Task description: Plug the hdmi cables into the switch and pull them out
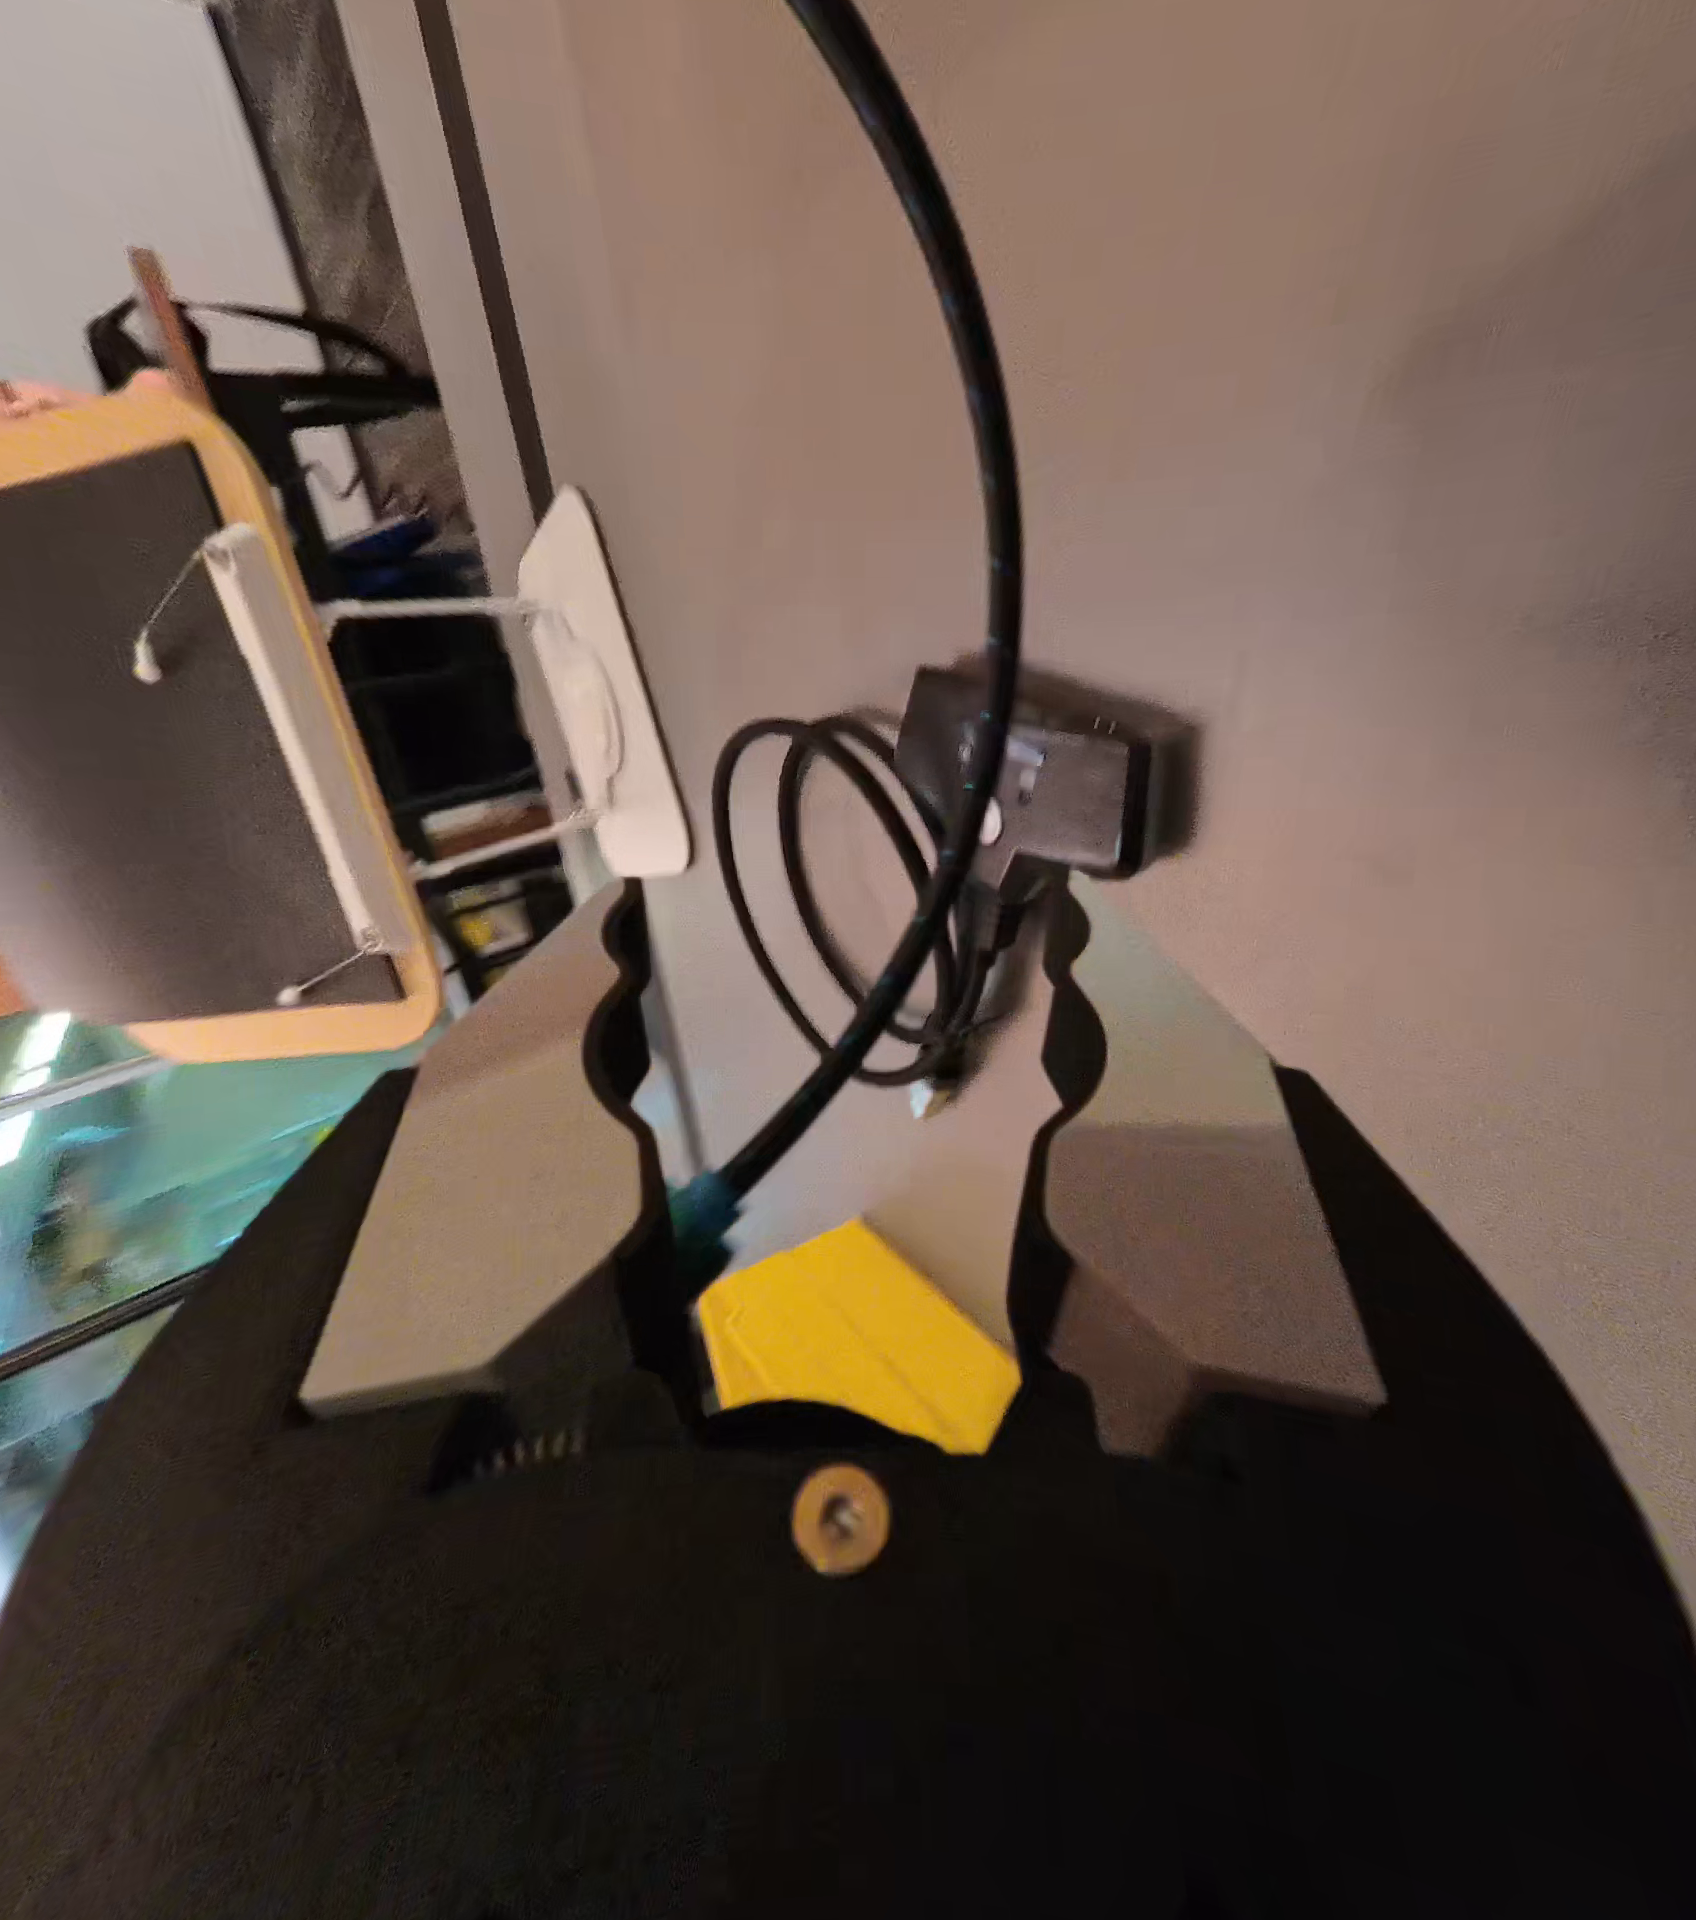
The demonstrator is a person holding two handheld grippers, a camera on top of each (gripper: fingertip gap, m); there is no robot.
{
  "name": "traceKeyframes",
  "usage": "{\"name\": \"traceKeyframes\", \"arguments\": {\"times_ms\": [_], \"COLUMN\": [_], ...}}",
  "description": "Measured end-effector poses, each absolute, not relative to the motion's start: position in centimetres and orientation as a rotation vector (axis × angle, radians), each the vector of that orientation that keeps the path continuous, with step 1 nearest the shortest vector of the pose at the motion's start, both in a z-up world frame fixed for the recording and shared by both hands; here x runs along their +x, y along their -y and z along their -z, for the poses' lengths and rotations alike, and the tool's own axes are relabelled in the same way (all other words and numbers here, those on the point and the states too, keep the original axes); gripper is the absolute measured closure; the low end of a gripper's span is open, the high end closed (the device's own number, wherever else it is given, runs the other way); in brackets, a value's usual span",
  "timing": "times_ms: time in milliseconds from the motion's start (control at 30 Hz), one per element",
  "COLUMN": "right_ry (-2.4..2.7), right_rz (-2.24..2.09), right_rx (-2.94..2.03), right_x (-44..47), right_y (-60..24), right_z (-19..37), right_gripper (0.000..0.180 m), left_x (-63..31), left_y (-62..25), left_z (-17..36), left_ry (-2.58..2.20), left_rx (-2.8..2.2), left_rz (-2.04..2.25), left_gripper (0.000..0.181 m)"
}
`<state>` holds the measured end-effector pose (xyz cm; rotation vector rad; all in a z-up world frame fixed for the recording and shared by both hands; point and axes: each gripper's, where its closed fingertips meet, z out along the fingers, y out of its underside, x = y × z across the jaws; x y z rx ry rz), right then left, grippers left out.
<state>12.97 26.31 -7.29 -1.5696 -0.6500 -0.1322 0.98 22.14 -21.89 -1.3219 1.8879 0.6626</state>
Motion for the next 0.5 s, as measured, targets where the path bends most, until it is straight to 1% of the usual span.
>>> {"name": "traceKeyframes", "arguments": {"times_ms": [33,67,167,200,233,400,500], "right_ry": [0.646,0.642,0.629,0.622,0.615,0.566,0.482], "right_rz": [0.119,0.105,0.061,0.046,0.028,-0.079,-0.208], "right_rx": [-1.577,-1.586,-1.602,-1.599,-1.596,-1.569,-1.521], "right_x": [12.9,12.8,12.8,12.8,12.9,13.4,14.4], "right_y": [-26.4,-26.4,-26.3,-26.3,-26.2,-26.3,-26.1], "right_z": [7.1,6.8,6.1,5.7,5.4,4.0,2.5], "right_gripper": [0.177,0.177,0.177,0.177,0.177,0.177,0.177], "left_x": [0.4,0.0,-1.4,-1.6,-1.7,-1.9,-2.4], "left_y": [-23.0,-23.9,-26.6,-27.2,-27.6,-29.3,-30.4], "left_z": [22.8,23.0,23.3,23.0,22.9,22.1,21.0], "left_ry": [-1.881,-1.849,-1.779,-1.769,-1.775,-1.733,-1.641], "left_rx": [-1.293,-1.241,-1.178,-1.14,-1.12,-1.133,-1.194], "left_rz": [-0.757,-0.839,-0.949,-0.959,-0.941,-0.924,-0.835], "left_gripper": [0.105,0.11,0.134,0.16,0.169,0.172,0.175]}}
